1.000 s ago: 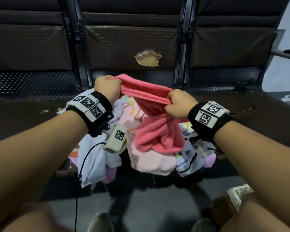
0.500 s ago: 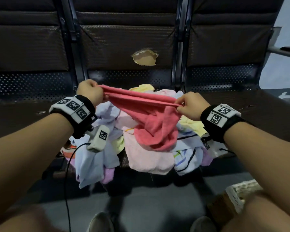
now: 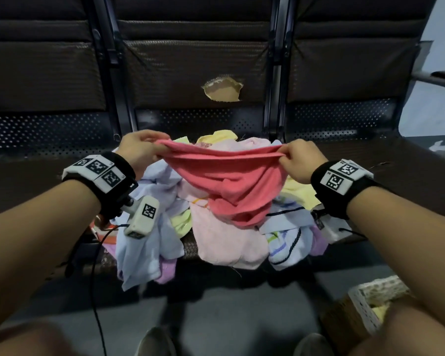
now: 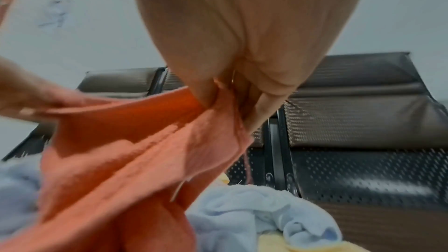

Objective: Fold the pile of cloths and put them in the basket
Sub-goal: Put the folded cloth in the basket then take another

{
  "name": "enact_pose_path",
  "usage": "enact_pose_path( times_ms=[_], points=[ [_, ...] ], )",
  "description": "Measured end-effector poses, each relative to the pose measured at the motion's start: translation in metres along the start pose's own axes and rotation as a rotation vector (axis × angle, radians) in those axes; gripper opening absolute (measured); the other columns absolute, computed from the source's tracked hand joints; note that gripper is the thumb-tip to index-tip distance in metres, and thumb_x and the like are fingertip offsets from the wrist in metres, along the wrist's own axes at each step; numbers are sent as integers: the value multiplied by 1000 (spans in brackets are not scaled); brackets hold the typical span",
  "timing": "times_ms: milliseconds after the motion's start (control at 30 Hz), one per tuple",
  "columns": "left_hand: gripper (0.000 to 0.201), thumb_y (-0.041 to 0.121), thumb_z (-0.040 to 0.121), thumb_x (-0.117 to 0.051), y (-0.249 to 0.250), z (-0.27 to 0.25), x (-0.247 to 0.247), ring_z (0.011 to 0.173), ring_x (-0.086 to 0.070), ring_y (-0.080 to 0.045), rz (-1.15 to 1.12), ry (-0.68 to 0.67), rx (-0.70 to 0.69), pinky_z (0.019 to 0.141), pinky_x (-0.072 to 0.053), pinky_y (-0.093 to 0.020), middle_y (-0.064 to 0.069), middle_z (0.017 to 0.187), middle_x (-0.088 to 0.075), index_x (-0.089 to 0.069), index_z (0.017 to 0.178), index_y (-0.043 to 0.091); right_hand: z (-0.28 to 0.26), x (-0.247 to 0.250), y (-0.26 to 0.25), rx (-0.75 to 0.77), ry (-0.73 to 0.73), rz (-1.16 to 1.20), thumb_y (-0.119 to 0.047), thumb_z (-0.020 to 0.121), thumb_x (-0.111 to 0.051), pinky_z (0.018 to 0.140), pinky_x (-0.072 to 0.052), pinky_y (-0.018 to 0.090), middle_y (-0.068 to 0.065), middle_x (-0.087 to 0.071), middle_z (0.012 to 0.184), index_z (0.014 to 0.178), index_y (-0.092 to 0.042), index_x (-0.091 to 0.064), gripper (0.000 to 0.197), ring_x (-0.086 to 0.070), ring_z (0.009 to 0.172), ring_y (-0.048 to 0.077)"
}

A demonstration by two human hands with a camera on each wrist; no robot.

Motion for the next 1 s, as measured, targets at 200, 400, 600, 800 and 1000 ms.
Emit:
enact_pose_path(
  times_ms=[200, 400, 600, 800, 1000],
  points=[
    [39, -2, 88, -44, 5, -5, 4, 68, -71, -18, 310, 74, -170, 65, -59, -25, -9, 76, -71, -71, 69, 19, 1, 4, 7, -21, 82, 201, -6, 92, -39, 74, -38, 27, 1, -64, 85, 88, -25, -63, 31, -62, 90, 27],
    [32, 39, 81, -54, 18, -4, 11, 56, -50, -15, 345, 41, -273, 61, -43, -31, 11, 50, -53, -60, 61, 16, 3, 23, 0, 58, 261, 184, -20, 87, -38, 68, -41, 38, -3, -60, 79, 100, -29, -48, 19, -56, 73, 26],
    [34, 35, 67, -91, 48, -5, 16, 62, -60, -4, 302, -82, -361, 57, -51, -20, 6, 70, -66, -64, 81, 18, 9, 57, 3, -57, 292, 64, -48, 87, -43, 65, -34, 32, -7, -55, 62, 64, -20, -55, 39, -56, 72, 27],
    [20, 23, 89, -73, 96, 0, 29, 69, -57, -15, 130, 77, -446, 57, -50, -26, -12, 79, -64, -69, 86, 3, 11, 99, -5, 128, 262, 164, -61, 90, -60, 57, -40, 38, -5, -51, 56, 60, -15, -47, 56, -50, 57, 17],
    [42, 50, 91, -61, 128, 10, 29, 68, -55, 1, 56, 175, -385, 65, -44, -19, 14, 87, -68, -76, 89, 11, 13, 122, -23, 118, 222, 419, -51, 95, -59, 57, -40, 27, -10, -51, 60, 65, -10, -60, 51, -48, 57, 7]
  ],
)
Point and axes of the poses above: each hand's wrist, its own z-axis towards the middle knuckle, its own x-axis out of the back of the hand, y = z × x, the point moved 2 cm from there along z, towards the middle knuckle
